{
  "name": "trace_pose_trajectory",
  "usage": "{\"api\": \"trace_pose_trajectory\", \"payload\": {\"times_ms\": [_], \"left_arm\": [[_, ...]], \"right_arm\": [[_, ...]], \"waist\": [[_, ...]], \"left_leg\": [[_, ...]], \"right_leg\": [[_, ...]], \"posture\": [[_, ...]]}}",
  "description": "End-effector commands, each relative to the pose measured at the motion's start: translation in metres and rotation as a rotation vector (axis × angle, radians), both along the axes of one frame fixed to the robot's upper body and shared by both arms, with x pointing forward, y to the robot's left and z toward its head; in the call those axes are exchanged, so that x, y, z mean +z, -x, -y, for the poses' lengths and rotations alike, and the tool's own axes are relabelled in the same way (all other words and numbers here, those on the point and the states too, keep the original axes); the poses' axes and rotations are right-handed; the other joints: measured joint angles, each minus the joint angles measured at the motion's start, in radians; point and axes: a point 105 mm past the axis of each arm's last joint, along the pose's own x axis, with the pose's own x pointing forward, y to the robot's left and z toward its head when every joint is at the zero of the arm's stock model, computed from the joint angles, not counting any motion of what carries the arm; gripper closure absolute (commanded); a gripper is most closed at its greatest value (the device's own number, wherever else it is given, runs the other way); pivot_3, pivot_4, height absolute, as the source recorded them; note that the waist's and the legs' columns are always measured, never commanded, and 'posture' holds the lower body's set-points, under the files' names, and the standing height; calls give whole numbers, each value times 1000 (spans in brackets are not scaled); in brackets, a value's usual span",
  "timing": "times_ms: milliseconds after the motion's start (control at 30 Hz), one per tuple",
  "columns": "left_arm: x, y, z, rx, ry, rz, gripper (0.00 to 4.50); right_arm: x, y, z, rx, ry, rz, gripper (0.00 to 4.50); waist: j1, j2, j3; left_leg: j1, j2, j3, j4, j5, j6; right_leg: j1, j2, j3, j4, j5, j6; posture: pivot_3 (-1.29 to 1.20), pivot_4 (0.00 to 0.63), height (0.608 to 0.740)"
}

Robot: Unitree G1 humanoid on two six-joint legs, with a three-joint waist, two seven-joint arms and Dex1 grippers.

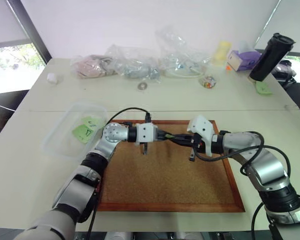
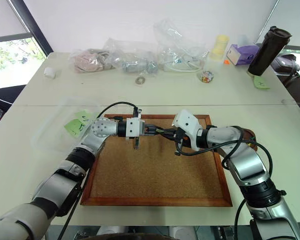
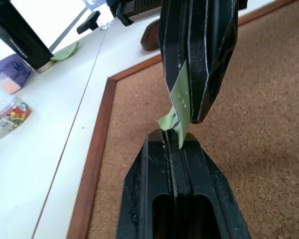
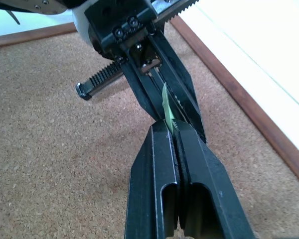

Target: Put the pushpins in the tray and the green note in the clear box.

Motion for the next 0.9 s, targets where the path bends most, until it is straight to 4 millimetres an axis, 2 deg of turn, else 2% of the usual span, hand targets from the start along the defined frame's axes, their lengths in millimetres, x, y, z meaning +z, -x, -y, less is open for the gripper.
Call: {"api": "trace_pose_trajectory", "payload": {"times_ms": [33, 100, 167, 333, 467, 567, 633, 700, 800, 867, 900], "left_arm": [[23, -3, -8, 15, 47, 38, 4460], [30, -4, -12, 23, 45, 41, 4500], [36, -4, -15, 33, 47, 43, 4500], [52, -7, -24, 83, 78, 10, 4500], [92, -17, -54, 238, 192, -41, 4500], [124, -19, -87, 400, 266, -24, 4500], [136, -15, -107, 494, 301, -33, 4500], [136, -9, -129, 576, 337, -96, 4500], [119, -6, -174, 752, 334, -161, 4500], [111, -4, -192, 826, 320, -179, 4500], [104, -4, -209, 892, 315, -193, 4500]], "right_arm": [[28, -4, 8, -26, -17, 82, 4500], [45, -5, 14, -48, -42, 114, 3949], [58, -7, 20, -76, -54, 149, 3191], [74, -8, 36, -135, -52, 199, 585], [75, -8, 44, -178, -90, 196, 585], [60, -3, 32, -155, -119, 153, 585], [52, -1, 24, -142, -145, 130, 585], [46, 0, 18, -131, -159, 114, 585], [41, -1, 12, -117, -173, 96, 585], [39, -2, 11, -112, -169, 93, 585], [38, -2, 10, -106, -169, 90, 585]], "waist": [[1, 0, 0], [1, 0, 0], [1, 0, 0], [2, 0, 0], [-2, 0, 0], [-8, -1, 0], [-9, -1, 1], [-7, 0, 1], [-6, 0, 1], [-3, 0, 1], [1, -1, 1]], "left_leg": [[0, 0, 0, 0, 0, 0], [0, 0, 0, 0, 0, 0], [0, 0, 0, 0, 0, 0], [-1, 0, -1, 0, 0, 0], [-1, 0, -1, 0, 0, 0], [-1, 0, -5, 0, 0, 0], [-1, 0, -9, 0, 0, 0], [0, 0, -10, -1, 0, 0], [0, -1, -11, 0, 0, 0], [0, -1, -12, 0, 0, 0], [0, -1, -12, 0, 0, 0]], "right_leg": [[0, 0, 0, 0, 0, 0], [0, 0, 0, 0, 0, 0], [0, 0, 0, 0, 0, 0], [0, -1, 0, 0, 0, 0], [0, -1, 0, 0, 0, 0], [-1, 0, 2, 1, 0, 0], [-2, 1, 3, 1, 0, 0], [-2, 1, 3, 2, 0, 0], [-2, 1, 3, 3, 0, 0], [-2, 1, 3, 3, 0, 0], [-2, 1, 3, 3, 0, 0]], "posture": [[0, 150, 740], [0, 150, 740], [0, 150, 740], [0, 150, 740], [0, 150, 740], [0, 150, 740], [0, 150, 740], [0, 150, 740], [0, 150, 740], [0, 150, 740], [0, 150, 740]]}}
